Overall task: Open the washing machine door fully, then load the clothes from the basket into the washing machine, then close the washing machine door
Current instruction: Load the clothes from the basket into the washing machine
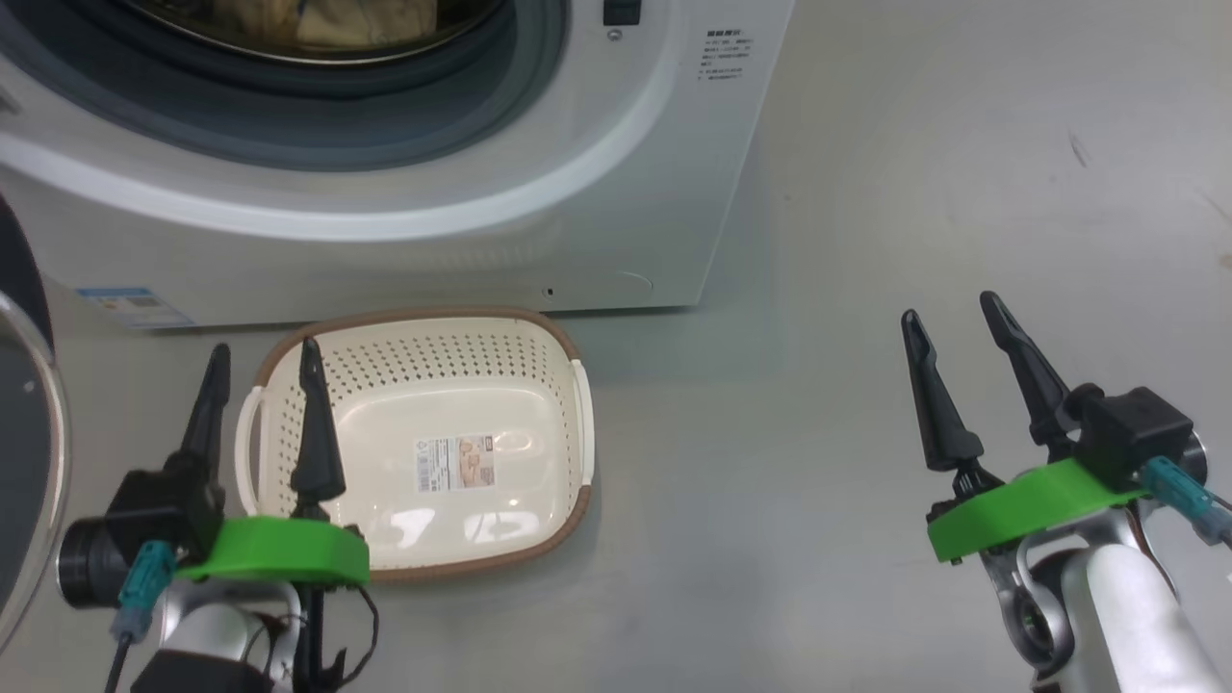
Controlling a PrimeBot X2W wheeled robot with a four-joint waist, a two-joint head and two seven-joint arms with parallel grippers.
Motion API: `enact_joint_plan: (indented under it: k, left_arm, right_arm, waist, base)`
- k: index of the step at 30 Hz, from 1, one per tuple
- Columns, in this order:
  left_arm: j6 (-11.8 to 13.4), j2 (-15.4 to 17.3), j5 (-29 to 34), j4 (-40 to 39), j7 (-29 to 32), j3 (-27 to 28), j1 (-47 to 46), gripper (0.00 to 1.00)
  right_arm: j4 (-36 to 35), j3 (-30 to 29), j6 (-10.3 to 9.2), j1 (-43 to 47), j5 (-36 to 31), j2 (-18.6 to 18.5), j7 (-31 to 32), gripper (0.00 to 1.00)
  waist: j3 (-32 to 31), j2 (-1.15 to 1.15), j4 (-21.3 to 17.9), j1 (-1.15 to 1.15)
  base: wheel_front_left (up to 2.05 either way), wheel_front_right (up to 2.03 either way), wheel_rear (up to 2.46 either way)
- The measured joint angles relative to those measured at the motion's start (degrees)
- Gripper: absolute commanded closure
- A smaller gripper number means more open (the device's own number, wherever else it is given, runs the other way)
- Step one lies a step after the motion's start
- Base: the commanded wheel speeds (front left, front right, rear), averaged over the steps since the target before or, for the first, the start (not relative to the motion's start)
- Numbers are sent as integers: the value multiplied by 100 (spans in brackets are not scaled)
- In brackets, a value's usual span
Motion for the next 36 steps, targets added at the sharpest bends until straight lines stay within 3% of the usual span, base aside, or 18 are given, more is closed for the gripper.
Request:
enact_joint_plan:
  k: [21,36]
  left_arm:
    - [-2,-58,0,73,2,-523,1255,0]
    - [-3,-29,9,87,10,-679,1311,0]
  right_arm:
    - [-363,-244,0,1253,-48,5,466,0]
    - [-580,-287,0,1489,10,11,626,0]
  waist:
    - [-1502,0,502,0]
    - [-1709,0,476,0]
  base:
    - [0,0,0]
    - [0,0,0]
